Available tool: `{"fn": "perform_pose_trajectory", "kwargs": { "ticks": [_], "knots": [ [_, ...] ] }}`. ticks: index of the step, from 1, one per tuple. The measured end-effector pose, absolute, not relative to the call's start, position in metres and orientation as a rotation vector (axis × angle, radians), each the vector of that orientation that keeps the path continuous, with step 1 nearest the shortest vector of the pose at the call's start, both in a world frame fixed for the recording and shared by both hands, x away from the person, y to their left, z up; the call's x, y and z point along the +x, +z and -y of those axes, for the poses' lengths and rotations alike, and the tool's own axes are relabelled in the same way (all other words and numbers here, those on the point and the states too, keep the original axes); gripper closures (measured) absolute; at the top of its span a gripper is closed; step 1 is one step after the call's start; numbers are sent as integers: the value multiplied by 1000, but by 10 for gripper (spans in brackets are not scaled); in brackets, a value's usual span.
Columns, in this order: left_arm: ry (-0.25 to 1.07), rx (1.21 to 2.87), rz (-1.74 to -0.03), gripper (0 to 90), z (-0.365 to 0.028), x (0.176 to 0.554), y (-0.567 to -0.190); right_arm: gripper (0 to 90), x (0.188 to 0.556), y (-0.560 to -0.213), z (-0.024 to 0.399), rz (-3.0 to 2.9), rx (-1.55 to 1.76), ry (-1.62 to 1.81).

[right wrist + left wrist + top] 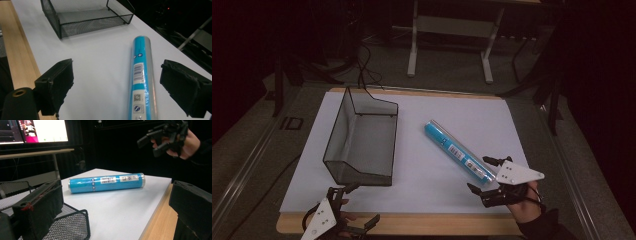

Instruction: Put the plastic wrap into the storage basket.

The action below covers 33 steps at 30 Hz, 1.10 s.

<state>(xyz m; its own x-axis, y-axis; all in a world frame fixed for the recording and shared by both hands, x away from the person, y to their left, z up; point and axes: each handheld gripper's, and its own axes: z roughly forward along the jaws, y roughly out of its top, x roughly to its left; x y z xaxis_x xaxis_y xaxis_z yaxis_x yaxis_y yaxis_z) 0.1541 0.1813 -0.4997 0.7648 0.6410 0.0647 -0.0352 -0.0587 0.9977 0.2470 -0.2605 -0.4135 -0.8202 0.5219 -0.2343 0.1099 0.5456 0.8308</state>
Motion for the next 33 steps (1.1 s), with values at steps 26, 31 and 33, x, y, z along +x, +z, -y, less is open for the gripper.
{"fn": "perform_pose_trajectory", "kwargs": {
  "ticks": [26, 31, 33],
  "knots": [
    [579, 1562, -479, 1, -181, 153, -499, 93, 337, -414, 231, -2472, 662, 1072],
    [574, 1561, -480, 0, -181, 153, -500, 98, 355, -419, 229, -2489, 692, 1048],
    [575, 1564, -478, 1, -181, 153, -500, 99, 363, -422, 227, -2504, 702, 1024]
  ]
}}
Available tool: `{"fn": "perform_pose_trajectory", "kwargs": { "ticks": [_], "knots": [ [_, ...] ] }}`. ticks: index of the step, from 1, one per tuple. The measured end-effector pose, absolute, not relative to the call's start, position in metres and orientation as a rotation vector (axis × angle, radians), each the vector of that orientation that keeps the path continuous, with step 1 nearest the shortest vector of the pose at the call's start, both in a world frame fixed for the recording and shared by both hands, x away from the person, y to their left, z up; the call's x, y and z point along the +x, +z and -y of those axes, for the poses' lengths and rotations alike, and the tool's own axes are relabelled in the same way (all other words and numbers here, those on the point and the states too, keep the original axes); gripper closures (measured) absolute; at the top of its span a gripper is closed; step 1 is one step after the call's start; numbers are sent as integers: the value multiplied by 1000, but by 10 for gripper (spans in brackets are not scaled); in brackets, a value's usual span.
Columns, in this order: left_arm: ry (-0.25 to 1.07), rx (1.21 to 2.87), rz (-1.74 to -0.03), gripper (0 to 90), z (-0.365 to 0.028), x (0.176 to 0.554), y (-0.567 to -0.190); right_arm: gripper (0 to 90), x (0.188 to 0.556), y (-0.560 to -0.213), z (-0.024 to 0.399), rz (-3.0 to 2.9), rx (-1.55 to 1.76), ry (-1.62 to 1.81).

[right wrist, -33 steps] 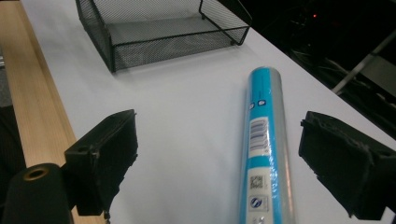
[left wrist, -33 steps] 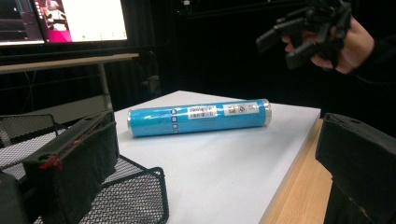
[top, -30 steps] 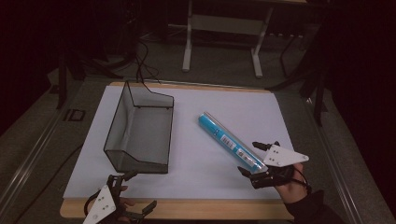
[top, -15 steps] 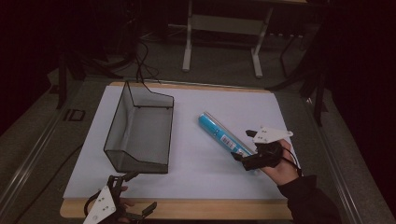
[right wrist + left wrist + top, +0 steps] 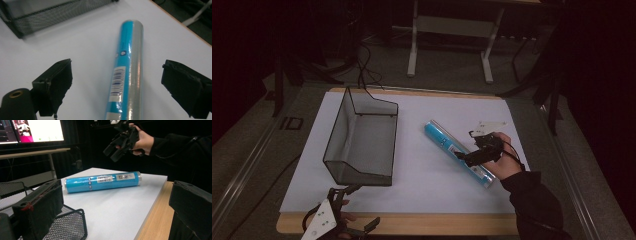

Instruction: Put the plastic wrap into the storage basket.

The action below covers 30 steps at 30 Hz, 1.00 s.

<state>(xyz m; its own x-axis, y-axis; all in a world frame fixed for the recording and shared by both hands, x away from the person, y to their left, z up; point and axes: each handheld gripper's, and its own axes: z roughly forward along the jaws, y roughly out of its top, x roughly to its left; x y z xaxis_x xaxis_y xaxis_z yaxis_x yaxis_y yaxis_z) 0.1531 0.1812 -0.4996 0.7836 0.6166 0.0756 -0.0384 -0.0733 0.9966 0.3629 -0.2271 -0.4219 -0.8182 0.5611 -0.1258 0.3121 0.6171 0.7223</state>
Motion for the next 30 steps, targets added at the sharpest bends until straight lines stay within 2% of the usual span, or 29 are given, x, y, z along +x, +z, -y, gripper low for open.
{"fn": "perform_pose_trajectory", "kwargs": {
  "ticks": [6, 30],
  "knots": [
    [572, 1563, -479, 0, -182, 154, -500, 134, 382, -430, 222, -2548, 745, 973],
    [574, 1582, -472, 0, -181, 154, -500, 133, 426, -484, 203, -2748, 960, 689]
  ]
}}
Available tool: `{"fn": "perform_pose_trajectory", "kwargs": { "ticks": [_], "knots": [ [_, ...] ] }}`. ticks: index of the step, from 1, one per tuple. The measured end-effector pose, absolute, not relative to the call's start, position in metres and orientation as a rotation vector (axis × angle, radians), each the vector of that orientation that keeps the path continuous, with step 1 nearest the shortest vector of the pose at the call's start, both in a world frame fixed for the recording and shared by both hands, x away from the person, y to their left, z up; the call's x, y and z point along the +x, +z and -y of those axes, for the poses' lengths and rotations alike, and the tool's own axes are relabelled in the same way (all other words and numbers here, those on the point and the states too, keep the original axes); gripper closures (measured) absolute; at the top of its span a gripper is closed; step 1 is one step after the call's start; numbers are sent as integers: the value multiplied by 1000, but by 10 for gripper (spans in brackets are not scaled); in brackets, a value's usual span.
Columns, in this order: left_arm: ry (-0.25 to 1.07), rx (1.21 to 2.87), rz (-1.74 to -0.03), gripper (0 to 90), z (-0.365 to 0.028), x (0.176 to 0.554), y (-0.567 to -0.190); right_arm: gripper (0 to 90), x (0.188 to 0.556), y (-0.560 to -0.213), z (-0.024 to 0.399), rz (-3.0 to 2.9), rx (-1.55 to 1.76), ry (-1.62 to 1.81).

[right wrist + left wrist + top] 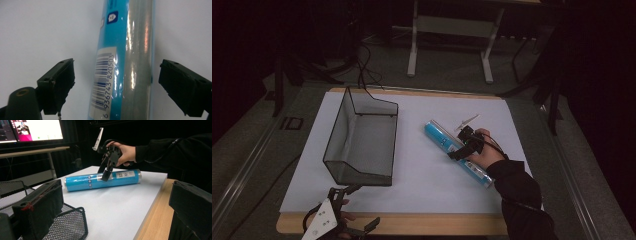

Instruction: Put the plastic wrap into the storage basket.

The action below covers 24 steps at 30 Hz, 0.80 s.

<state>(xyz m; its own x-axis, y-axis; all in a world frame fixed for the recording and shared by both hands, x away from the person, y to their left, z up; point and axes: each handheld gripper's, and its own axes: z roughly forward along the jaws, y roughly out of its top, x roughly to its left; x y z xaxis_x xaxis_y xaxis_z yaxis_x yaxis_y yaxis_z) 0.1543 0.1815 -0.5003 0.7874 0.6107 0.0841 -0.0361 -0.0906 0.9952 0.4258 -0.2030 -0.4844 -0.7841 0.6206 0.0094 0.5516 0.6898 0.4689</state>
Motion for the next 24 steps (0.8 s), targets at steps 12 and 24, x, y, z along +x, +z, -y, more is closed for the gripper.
{"fn": "perform_pose_trajectory", "kwargs": {
  "ticks": [12, 24],
  "knots": [
    [577, 1597, -463, 0, -180, 154, -501, 154, 438, -504, 192, -2827, 1037, 450],
    [576, 1607, -465, 0, -179, 155, -502, 303, 437, -509, 189, -2848, 1057, 308]
  ]
}}
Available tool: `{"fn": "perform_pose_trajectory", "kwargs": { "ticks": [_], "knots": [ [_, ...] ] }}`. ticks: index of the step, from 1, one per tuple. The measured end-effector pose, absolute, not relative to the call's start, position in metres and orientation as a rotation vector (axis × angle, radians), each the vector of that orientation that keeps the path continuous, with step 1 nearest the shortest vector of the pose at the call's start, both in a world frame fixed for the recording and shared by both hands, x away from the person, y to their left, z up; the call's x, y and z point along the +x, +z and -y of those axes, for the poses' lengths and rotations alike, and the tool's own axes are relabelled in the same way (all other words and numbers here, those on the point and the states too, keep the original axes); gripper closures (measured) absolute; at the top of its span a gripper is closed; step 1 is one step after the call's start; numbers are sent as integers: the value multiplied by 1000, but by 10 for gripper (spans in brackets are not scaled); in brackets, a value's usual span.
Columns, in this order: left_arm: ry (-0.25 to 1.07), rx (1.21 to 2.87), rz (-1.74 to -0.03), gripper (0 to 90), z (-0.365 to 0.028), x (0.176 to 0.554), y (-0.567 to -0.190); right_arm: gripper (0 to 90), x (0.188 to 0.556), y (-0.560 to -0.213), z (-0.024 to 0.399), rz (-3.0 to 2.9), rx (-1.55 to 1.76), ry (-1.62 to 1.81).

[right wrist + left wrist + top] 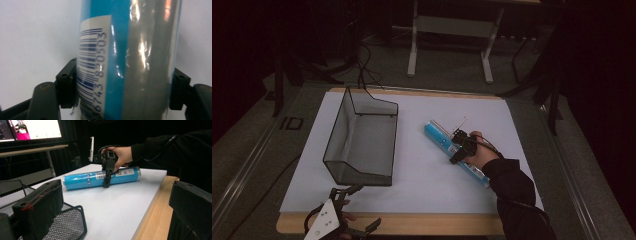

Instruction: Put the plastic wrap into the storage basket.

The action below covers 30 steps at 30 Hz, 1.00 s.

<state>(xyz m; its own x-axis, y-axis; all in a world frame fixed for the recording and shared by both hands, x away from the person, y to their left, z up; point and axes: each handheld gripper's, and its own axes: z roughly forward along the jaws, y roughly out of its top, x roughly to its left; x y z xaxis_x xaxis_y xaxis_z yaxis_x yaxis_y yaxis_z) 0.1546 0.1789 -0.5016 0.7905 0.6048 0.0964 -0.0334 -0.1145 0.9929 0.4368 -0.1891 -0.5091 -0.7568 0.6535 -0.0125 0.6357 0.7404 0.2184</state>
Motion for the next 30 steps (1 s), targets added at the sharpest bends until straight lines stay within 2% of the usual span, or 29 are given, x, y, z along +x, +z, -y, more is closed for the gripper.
{"fn": "perform_pose_trajectory", "kwargs": {
  "ticks": [12, 17, 30],
  "knots": [
    [586, 1621, -470, 0, -178, 156, -503, 317, 441, -500, 192, -2804, 1170, 324],
    [594, 1627, -471, 0, -177, 156, -503, 318, 444, -472, 199, -2739, 1261, 454],
    [605, 1640, -467, 1, -176, 156, -503, 317, 449, -429, 211, -2540, 1445, 886]
  ]
}}
